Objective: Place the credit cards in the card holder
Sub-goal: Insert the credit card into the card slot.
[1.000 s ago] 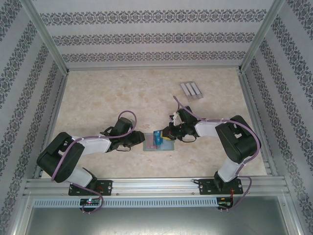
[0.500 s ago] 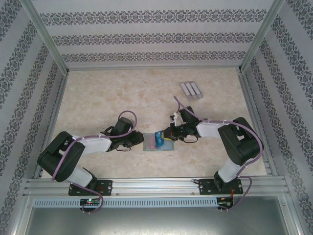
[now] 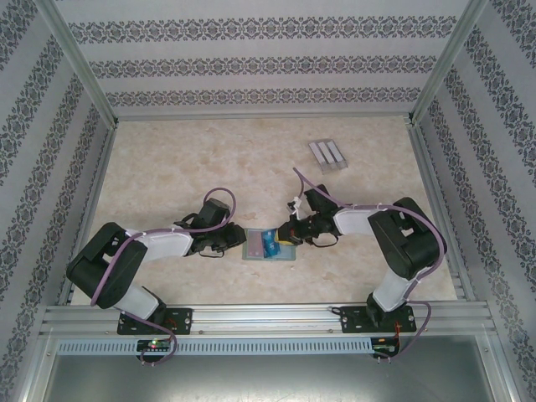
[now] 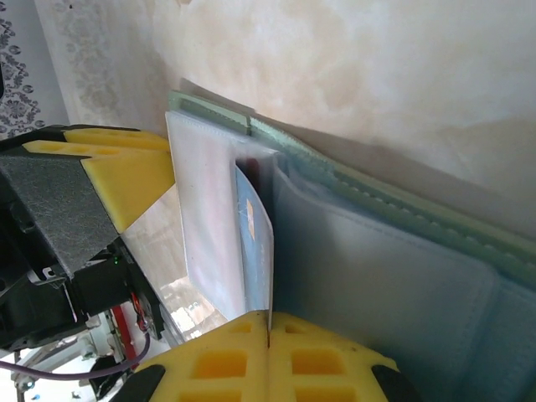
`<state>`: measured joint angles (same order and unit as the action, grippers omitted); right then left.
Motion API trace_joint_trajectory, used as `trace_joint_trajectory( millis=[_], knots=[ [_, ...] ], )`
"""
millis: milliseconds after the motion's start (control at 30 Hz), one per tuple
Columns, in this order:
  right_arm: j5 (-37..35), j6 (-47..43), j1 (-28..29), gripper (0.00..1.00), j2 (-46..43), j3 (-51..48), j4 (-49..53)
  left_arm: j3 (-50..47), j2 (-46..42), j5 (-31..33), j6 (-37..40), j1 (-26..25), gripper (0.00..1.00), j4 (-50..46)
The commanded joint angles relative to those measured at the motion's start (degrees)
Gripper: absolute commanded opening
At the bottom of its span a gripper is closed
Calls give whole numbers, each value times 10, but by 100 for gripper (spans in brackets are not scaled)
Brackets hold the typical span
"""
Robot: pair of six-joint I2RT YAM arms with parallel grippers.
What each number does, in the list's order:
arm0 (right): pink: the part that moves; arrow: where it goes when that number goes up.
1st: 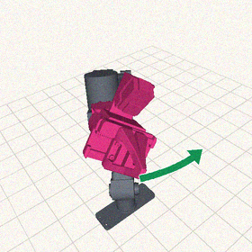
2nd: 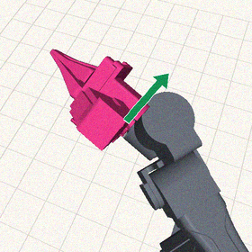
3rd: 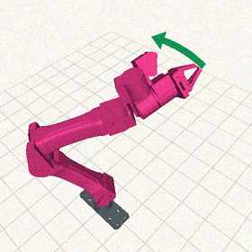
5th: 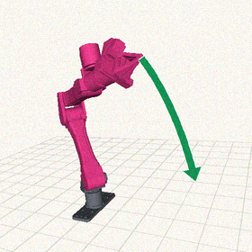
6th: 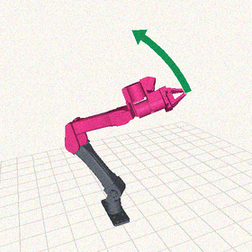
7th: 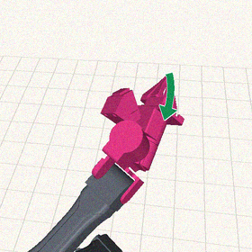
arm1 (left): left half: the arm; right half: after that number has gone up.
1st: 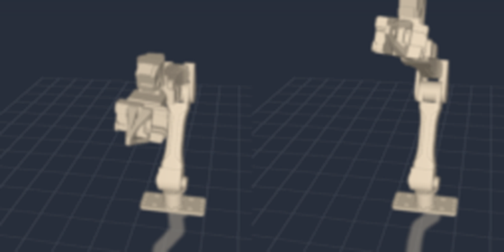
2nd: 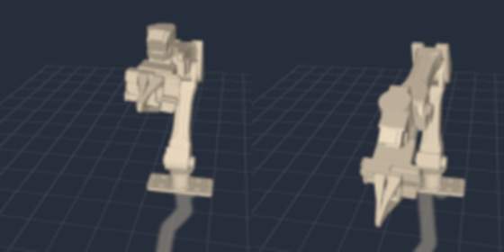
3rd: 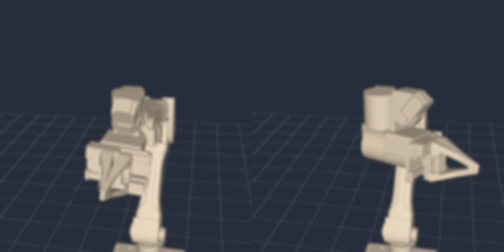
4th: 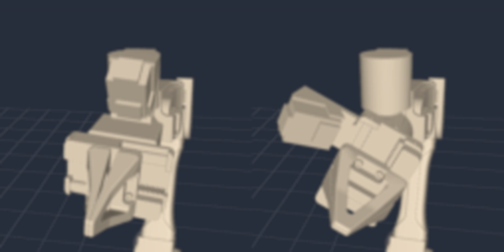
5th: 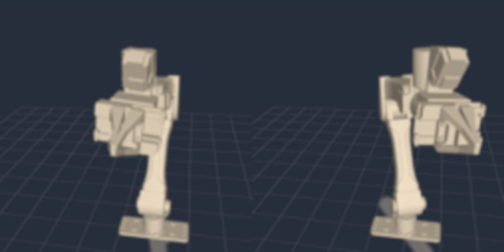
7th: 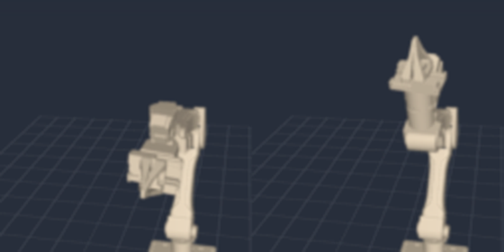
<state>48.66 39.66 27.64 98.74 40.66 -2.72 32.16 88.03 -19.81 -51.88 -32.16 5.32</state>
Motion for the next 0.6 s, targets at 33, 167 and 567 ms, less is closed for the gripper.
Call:
trace_joint_trajectory(
  millis=[33,167,567],
  knots=[
    [-7,1,7,3,14,12,-2,-13,76,12,16,-25,24,22],
    [-17,28,9,4,23,8,-26,-14,69,16,16,-25,21,18],
    [-60,80,26,6,29,-5,-76,-8,71,15,21,-26,15,10]
  ],
)
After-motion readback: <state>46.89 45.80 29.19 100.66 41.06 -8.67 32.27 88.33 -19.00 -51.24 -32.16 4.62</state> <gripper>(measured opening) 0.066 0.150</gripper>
